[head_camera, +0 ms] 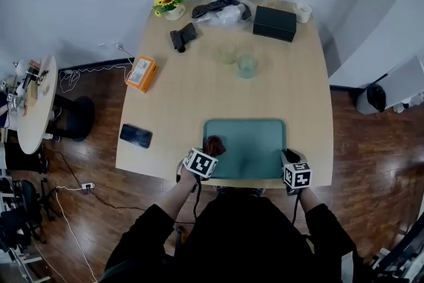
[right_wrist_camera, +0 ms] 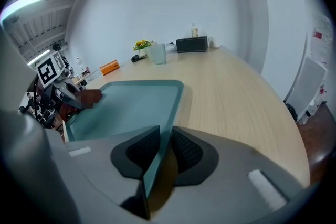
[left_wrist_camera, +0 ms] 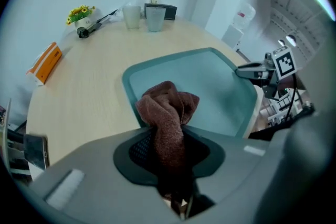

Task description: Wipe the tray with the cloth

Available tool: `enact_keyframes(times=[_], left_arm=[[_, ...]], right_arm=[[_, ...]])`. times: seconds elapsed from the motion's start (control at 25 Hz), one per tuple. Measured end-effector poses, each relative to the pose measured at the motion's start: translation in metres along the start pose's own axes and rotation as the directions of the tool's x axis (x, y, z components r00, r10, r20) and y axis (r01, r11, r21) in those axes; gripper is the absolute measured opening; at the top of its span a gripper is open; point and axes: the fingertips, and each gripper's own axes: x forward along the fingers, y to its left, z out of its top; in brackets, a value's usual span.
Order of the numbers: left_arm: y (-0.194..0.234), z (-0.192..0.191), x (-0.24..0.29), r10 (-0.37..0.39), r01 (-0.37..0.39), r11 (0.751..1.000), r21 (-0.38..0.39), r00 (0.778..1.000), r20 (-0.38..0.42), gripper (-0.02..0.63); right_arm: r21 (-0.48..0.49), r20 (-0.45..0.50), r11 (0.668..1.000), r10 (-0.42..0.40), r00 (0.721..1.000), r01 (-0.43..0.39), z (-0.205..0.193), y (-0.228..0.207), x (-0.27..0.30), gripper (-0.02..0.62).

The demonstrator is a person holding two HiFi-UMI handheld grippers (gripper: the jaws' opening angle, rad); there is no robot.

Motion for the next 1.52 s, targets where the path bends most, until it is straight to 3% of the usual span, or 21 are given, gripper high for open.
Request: enact_keyframes(times=[0.16, 0.28, 0.44, 0.56, 0.68, 0.96, 1.08, 1.2, 1.32, 1.52], left_arm=[[-0.035, 0.016, 0.005, -0.064, 0.064, 0.998, 0.015, 0.998, 0.017, 0.08], [-0.08, 0.041, 0.013, -0.134, 0.131, 0.987, 0.09, 0.991, 0.029, 0.08], [-0.148, 0.074, 0.032, -0.225, 0.22, 0.956, 0.196, 0.974, 0.008, 0.08], [-0.204, 0.102, 0.039, -0.312, 0.295, 0.913, 0.282, 0.95, 0.018, 0.08], [-0.232, 0.112, 0.049, -0.343, 0.33, 0.894, 0.303, 0.939, -0.01, 0.08], [-0.219, 0.082, 0.049, -0.321, 0.333, 0.922, 0.197, 0.943, -0.092, 0.08], [-0.22, 0.063, 0.04, -0.332, 0.347, 0.915, 0.203, 0.937, -0.106, 0.08], [-0.213, 0.053, 0.028, -0.33, 0.331, 0.91, 0.25, 0.943, -0.045, 0.08], [-0.169, 0.032, 0.013, -0.26, 0.256, 0.941, 0.222, 0.966, -0.012, 0.08], [-0.062, -0.036, -0.007, -0.108, 0.109, 0.994, 0.015, 0.994, -0.027, 0.081]], right_arm=[[0.0, 0.0, 1.0, -0.005, 1.0, 0.005, -0.002, 0.001, 0.0, 0.077], [-0.004, 0.007, 1.0, -0.01, 1.0, 0.01, 0.0, 0.003, 0.0, 0.077], [-0.013, 0.015, 1.0, -0.013, 1.0, 0.013, 0.003, 0.005, 0.003, 0.077], [-0.016, 0.022, 1.0, -0.017, 1.0, 0.017, 0.002, 0.005, 0.0, 0.077], [-0.008, 0.025, 1.0, -0.024, 0.999, 0.024, 0.001, 0.005, -0.001, 0.075], [-0.024, 0.034, 0.999, -0.034, 0.999, 0.034, 0.003, 0.001, -0.003, 0.075], [-0.02, 0.028, 0.999, -0.03, 0.999, 0.03, 0.001, -0.001, -0.003, 0.075], [-0.014, 0.024, 1.0, -0.025, 0.999, 0.025, 0.001, -0.001, -0.003, 0.075], [-0.009, 0.024, 1.0, -0.027, 0.999, 0.028, 0.003, -0.003, -0.002, 0.075], [-0.003, 0.024, 0.999, -0.033, 0.999, 0.033, 0.0, -0.003, 0.001, 0.075]])
